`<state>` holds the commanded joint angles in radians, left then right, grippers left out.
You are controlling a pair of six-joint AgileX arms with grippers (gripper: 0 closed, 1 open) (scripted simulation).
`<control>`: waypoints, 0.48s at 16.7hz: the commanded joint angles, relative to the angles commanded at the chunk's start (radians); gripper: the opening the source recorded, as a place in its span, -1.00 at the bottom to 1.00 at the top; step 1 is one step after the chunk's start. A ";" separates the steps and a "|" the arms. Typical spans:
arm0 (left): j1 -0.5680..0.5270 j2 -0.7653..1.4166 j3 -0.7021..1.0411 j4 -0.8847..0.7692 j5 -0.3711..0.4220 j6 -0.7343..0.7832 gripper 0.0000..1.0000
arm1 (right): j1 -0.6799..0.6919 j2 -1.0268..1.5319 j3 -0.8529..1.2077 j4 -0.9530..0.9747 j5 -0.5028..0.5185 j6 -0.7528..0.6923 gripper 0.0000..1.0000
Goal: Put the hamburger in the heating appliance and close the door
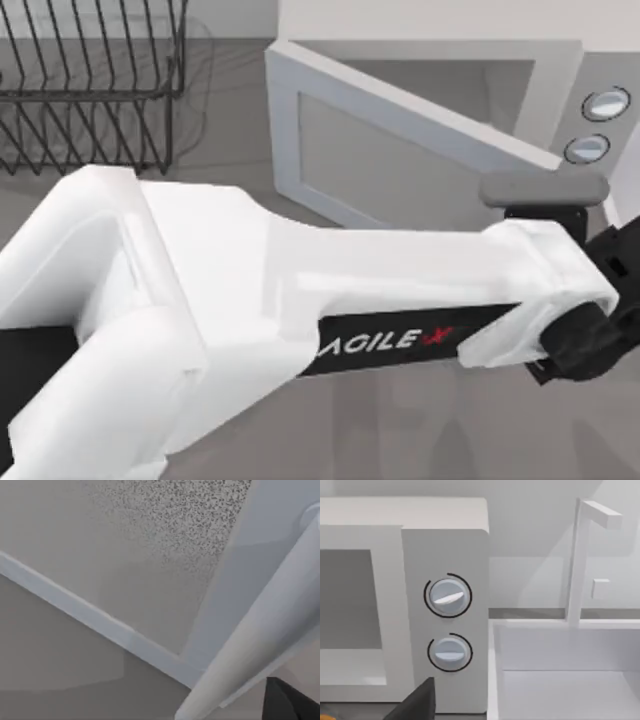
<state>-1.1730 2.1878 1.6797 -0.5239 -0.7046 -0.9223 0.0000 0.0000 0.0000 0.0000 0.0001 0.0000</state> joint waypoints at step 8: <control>0.152 0.145 0.200 0.050 0.082 0.166 -1.00 | 0.000 0.000 0.000 0.000 0.000 0.000 1.00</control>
<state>-1.0205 2.3329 1.8797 -0.4736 -0.6229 -0.7561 0.0000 0.0000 0.0000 0.0000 0.0001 0.0000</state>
